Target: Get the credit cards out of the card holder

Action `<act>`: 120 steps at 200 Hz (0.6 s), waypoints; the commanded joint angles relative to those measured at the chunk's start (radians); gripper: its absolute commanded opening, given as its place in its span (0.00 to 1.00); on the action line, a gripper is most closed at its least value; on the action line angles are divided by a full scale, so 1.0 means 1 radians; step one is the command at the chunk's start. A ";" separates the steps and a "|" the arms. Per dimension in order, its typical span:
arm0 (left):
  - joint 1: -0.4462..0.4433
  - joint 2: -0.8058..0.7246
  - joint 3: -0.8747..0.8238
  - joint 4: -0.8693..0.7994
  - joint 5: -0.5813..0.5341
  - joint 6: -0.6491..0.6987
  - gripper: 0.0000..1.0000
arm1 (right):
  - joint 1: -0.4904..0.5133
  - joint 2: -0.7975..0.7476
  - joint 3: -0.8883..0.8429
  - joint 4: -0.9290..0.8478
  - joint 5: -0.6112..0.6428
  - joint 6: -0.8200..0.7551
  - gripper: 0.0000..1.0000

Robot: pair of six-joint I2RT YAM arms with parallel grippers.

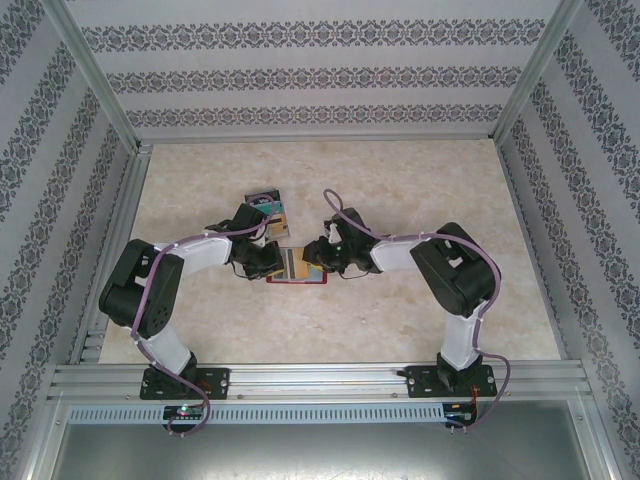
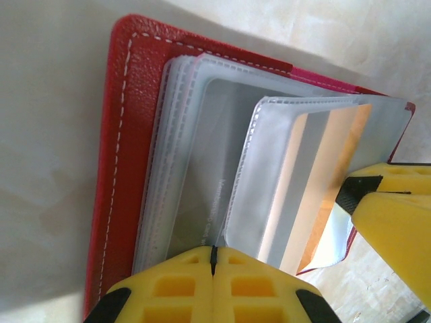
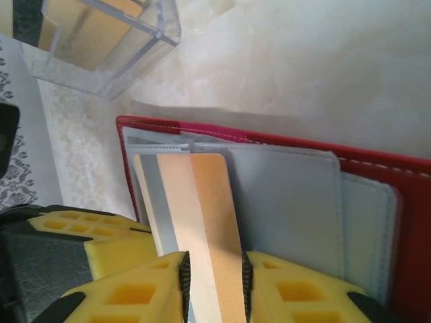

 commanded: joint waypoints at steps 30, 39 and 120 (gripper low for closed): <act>0.008 0.061 -0.026 -0.097 -0.099 -0.005 0.00 | 0.020 0.008 0.022 -0.222 0.089 -0.072 0.31; 0.008 0.062 -0.025 -0.099 -0.101 -0.005 0.00 | 0.027 0.019 0.038 -0.248 0.095 -0.072 0.31; 0.008 0.061 -0.026 -0.099 -0.106 -0.006 0.00 | 0.056 0.000 0.116 -0.494 0.231 -0.114 0.34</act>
